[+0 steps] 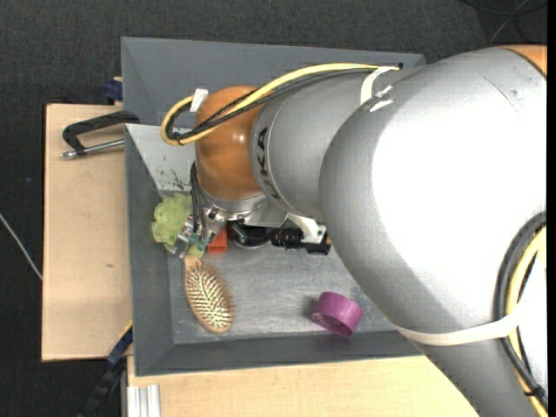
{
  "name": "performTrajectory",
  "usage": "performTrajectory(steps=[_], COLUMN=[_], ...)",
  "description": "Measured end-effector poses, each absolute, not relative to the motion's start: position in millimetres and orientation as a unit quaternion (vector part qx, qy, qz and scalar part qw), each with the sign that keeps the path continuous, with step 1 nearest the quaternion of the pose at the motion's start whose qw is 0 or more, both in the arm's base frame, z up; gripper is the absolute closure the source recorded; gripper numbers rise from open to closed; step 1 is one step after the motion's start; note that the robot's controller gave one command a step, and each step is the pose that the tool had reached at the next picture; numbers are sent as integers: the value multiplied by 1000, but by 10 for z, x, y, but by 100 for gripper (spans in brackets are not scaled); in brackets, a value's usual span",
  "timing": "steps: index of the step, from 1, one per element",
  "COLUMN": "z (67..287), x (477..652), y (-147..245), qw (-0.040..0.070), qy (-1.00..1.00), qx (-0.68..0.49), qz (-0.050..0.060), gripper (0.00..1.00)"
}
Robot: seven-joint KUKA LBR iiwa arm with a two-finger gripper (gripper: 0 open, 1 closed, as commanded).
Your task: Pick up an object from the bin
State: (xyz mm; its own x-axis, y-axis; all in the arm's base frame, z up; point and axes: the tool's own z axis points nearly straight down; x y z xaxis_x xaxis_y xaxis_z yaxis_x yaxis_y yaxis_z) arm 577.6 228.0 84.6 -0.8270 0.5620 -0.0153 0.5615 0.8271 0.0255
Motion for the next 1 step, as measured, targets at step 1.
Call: performTrajectory(steps=[1], z=[1012], x=[5754], y=[2266], qw=[3], qy=[956], qx=[293], qz=[3], gripper=[100])
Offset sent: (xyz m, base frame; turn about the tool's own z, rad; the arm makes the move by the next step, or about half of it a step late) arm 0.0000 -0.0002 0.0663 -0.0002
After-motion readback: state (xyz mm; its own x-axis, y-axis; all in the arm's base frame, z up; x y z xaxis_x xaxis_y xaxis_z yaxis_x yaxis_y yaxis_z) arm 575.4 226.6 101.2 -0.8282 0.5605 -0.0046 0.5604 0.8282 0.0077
